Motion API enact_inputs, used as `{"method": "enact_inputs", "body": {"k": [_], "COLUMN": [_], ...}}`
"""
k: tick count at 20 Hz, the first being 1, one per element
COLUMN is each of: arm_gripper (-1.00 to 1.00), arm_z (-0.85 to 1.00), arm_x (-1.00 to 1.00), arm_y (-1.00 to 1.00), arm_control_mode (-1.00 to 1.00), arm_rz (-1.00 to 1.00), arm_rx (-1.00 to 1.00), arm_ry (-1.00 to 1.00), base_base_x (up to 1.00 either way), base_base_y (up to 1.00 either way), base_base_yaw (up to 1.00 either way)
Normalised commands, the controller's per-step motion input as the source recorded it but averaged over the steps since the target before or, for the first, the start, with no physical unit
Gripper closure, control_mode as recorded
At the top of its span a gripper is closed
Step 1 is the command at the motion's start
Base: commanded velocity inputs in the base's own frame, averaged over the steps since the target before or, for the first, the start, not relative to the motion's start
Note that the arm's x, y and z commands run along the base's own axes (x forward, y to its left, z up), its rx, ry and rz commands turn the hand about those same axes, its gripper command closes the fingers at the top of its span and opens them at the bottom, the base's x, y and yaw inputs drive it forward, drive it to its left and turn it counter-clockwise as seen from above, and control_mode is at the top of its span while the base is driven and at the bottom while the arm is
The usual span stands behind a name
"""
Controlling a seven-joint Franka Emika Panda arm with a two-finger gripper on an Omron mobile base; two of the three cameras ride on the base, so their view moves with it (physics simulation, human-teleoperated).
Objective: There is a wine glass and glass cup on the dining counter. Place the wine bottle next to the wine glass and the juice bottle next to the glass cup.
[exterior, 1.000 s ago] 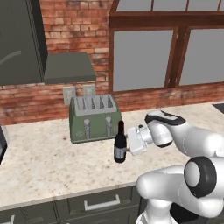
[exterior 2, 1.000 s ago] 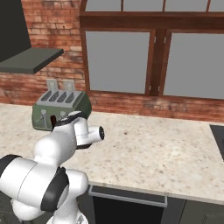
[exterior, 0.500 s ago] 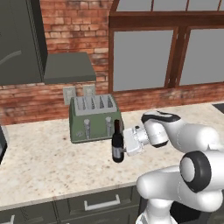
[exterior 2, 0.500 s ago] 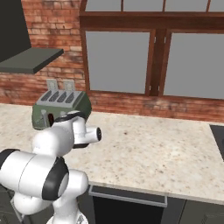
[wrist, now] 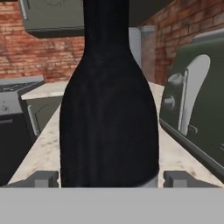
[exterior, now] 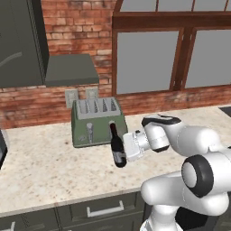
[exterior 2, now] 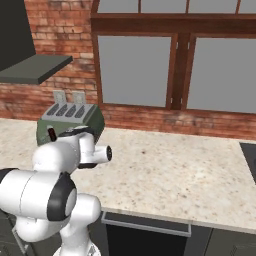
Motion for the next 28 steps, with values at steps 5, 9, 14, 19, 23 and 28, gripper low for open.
{"method": "enact_inputs", "body": {"k": [5, 9, 14, 19, 23, 28], "arm_gripper": [1.00, 1.00, 1.00, 1.00, 1.00, 1.00], "arm_z": [0.08, 0.25, 0.41, 0.42, 0.30, 0.21], "arm_x": [0.00, -0.07, -0.21, -0.39, -0.40, -0.39], "arm_y": [0.02, 0.00, -0.07, -0.14, -0.14, -0.10], "arm_control_mode": [-1.00, -1.00, -1.00, -1.00, -1.00, -1.00], "arm_rz": [0.00, 0.00, 0.03, 0.03, 0.01, 0.00], "arm_rx": [0.05, 0.07, 0.02, 0.00, 0.00, 0.00], "arm_ry": [0.00, 0.00, 0.00, 0.00, 0.00, 0.00], "base_base_x": [0.00, 0.00, 0.00, 0.00, 0.00, 0.00], "base_base_y": [0.00, 0.00, 0.00, 0.00, 0.00, 0.00], "base_base_yaw": [0.00, 0.00, 0.00, 0.00, 0.00, 0.00]}}
